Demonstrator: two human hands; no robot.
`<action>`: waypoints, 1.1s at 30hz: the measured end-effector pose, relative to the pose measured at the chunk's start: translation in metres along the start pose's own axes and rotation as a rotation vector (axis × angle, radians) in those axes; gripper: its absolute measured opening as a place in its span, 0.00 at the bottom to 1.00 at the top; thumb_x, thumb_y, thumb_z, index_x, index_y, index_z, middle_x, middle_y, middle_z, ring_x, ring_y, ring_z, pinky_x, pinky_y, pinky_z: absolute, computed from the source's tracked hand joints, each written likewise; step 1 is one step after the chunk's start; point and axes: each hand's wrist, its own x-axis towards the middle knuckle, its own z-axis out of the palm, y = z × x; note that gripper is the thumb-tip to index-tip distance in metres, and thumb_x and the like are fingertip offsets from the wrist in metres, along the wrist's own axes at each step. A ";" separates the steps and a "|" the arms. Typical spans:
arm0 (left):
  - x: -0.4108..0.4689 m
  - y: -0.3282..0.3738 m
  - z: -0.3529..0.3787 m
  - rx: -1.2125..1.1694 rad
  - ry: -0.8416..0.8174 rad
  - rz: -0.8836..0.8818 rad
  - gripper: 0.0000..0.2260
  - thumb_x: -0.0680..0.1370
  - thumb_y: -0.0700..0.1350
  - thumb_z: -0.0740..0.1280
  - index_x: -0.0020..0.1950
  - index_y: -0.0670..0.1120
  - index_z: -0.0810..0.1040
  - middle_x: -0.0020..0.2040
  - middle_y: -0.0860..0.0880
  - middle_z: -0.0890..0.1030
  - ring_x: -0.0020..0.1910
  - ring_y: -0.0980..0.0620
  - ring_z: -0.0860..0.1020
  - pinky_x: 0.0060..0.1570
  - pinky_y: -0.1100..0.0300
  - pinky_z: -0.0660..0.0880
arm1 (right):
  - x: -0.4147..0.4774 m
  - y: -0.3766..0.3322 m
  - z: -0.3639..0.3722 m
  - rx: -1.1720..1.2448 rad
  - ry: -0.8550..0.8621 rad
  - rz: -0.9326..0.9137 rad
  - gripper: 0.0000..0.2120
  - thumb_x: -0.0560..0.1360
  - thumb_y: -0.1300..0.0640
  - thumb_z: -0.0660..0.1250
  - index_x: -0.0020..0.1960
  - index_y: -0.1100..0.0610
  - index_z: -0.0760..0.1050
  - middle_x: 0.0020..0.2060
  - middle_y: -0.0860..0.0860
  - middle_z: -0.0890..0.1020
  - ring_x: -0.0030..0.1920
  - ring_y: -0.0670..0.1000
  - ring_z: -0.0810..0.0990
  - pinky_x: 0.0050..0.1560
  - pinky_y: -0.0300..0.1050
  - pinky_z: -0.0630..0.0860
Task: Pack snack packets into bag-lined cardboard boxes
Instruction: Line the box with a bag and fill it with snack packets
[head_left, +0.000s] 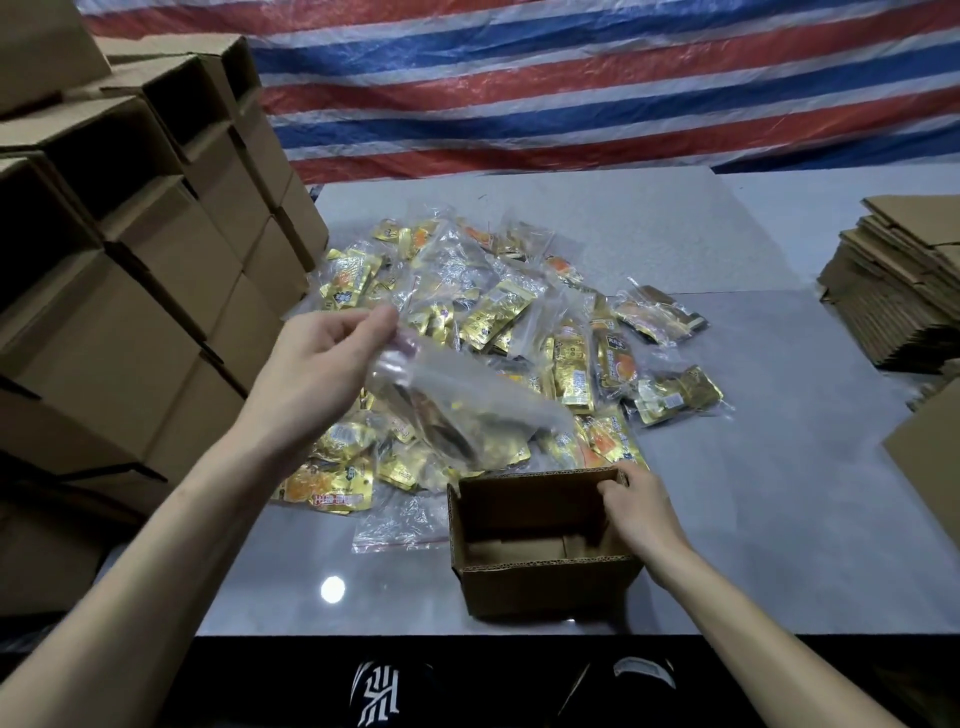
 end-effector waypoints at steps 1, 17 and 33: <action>0.000 0.004 0.000 -0.061 -0.014 0.004 0.19 0.82 0.55 0.63 0.40 0.46 0.87 0.35 0.49 0.84 0.33 0.59 0.78 0.43 0.64 0.73 | 0.000 0.000 0.001 0.014 0.000 0.007 0.14 0.78 0.65 0.59 0.38 0.50 0.69 0.34 0.50 0.74 0.35 0.50 0.73 0.33 0.44 0.67; -0.019 0.004 0.041 -0.593 -0.281 -0.156 0.18 0.74 0.57 0.69 0.51 0.45 0.88 0.55 0.45 0.85 0.54 0.43 0.84 0.59 0.45 0.79 | -0.007 0.001 0.004 0.518 -0.086 -0.018 0.07 0.78 0.61 0.70 0.49 0.52 0.86 0.41 0.55 0.87 0.34 0.54 0.83 0.31 0.43 0.78; -0.034 -0.081 0.072 -0.722 -0.231 -0.407 0.20 0.67 0.57 0.76 0.51 0.45 0.87 0.59 0.41 0.84 0.60 0.44 0.82 0.56 0.50 0.80 | 0.002 0.009 0.013 0.681 -0.090 0.277 0.09 0.77 0.55 0.68 0.50 0.58 0.84 0.50 0.58 0.86 0.53 0.58 0.84 0.58 0.55 0.80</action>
